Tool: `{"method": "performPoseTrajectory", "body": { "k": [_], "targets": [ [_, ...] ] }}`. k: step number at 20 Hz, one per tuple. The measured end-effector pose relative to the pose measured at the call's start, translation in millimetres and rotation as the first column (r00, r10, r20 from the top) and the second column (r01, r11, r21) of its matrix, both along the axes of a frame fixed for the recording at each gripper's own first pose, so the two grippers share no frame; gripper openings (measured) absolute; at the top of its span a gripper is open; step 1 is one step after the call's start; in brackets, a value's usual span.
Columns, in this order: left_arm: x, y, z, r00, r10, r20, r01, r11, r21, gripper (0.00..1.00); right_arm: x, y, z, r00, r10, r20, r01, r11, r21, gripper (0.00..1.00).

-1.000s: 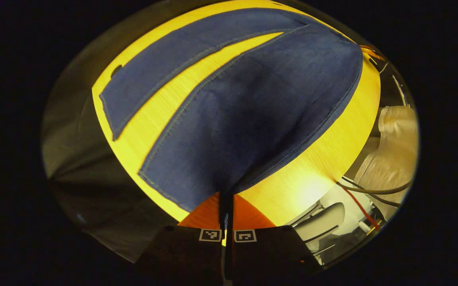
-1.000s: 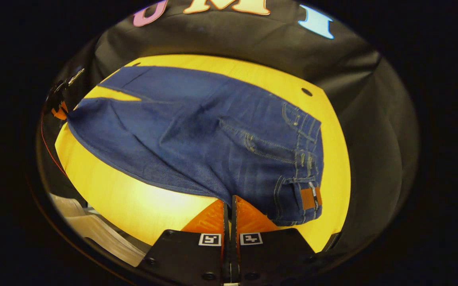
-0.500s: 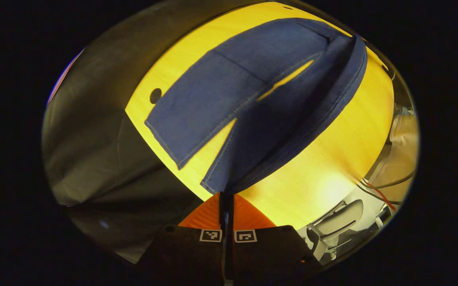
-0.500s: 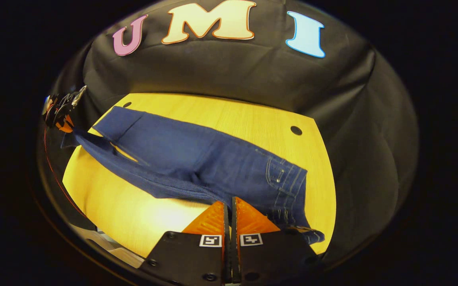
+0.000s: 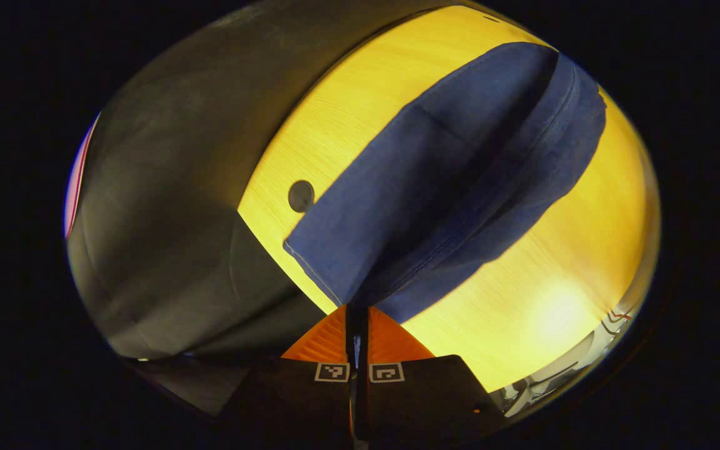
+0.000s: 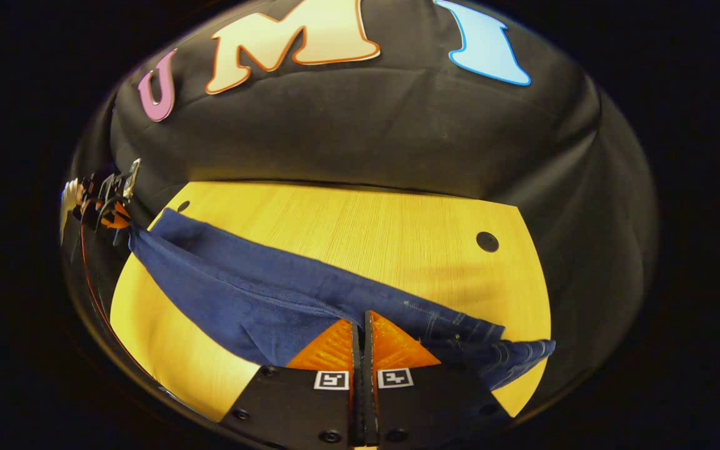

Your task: Grasp the waist and the cuffs of the jeans and fold them to make the two legs overlap; first hold the waist and fold one-third of the jeans toward the cuffs, then hold the cuffs and fold the remaining one-third in the same direction to finish folding.

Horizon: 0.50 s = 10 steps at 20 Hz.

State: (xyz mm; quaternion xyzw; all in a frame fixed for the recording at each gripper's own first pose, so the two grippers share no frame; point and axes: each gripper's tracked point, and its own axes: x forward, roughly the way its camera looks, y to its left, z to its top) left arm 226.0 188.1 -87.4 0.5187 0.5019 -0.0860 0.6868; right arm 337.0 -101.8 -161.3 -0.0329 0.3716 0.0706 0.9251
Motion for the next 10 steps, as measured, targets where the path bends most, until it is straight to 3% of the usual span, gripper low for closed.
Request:
{"method": "performPoseTrajectory", "body": {
  "k": [5, 10],
  "targets": [
    [46, -6, -19, 0.995, -0.078, 0.068, 0.074, 0.996, 0.053, 0.00, 47, -7, -70, 0.996, -0.043, -0.077, 0.045, 0.999, 0.024, 0.02],
    [76, -5, -47, 0.988, -0.077, 0.134, 0.069, 0.995, 0.065, 0.00, 61, -7, -110, 0.991, -0.061, -0.116, 0.062, 0.998, 0.001, 0.03]
  ]
}}
